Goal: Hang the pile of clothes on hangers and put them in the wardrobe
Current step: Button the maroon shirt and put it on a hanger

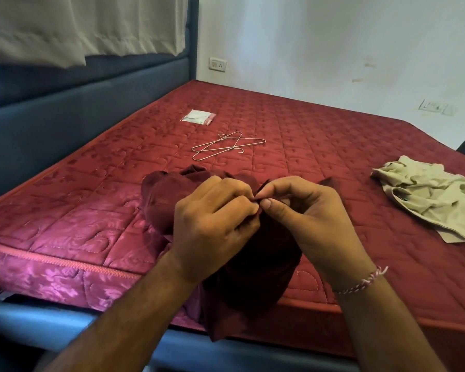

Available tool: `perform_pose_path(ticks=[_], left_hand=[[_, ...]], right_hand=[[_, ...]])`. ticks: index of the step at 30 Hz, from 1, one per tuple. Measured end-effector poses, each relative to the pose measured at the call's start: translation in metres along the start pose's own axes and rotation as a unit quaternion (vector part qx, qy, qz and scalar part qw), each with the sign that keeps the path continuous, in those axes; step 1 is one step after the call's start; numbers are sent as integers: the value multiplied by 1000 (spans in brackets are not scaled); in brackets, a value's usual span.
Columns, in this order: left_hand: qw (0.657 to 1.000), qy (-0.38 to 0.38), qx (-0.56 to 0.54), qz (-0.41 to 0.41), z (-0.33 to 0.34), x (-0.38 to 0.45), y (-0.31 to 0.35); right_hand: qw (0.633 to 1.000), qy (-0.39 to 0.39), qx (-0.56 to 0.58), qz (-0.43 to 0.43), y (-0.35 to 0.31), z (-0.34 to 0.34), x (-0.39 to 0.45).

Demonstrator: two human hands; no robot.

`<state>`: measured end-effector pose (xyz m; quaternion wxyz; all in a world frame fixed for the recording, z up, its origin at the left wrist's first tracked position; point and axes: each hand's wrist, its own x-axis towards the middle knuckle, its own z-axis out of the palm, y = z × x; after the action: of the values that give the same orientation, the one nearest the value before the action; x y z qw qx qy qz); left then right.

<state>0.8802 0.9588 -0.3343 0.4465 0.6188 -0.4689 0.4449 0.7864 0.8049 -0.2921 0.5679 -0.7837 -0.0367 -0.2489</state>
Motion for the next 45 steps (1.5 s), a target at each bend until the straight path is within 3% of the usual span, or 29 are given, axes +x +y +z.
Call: perform_pose_path(ticks=[4,6,8,14,18,21,23,28,33,37,39,42,43,45], left_hand=[[992,-31,-80,-90,-1,1,2],[960,-61,-162,-221,-5,7,7],[931,-100,-194,-293,-7,12,5],[928,-123,-174,-305,-9,15,3],[914,-102,-202,-337,-9,14,9],[917,-96,-202,-330,-9,13,17],[924,-88,-179,-325,-6,10,18],[956,-87,-71,-273,-2,9,13],[949,-244,-66,-187,-28,22,-21],[936,-310,-35,-165,-49,24,-50],[930,-338,-8,-142,-54,23,-62],[950,-265,73,-149,-54,18,-71],[959,-209,96,-163,-53,17,-71],[966,-110,126,-199,-52,17,-70]], right_hand=[[1000,7,-8,-21,3,2,1],[999,5,-36,-29,2,0,1],[994,7,-96,-45,0,-1,0],[971,43,-191,-138,2,2,-5],[924,51,-263,-273,5,2,-11],[908,41,-274,-313,7,0,-13],[921,29,-266,-282,8,-2,-11],[974,39,-201,-96,14,6,-8],[976,76,-205,-12,18,-3,-5],[967,-10,-252,32,16,-18,-2],[944,-84,-318,32,12,-23,0],[889,-168,-426,31,14,-30,5],[891,-170,-419,32,15,-31,6],[945,-140,-290,62,16,-31,6]])
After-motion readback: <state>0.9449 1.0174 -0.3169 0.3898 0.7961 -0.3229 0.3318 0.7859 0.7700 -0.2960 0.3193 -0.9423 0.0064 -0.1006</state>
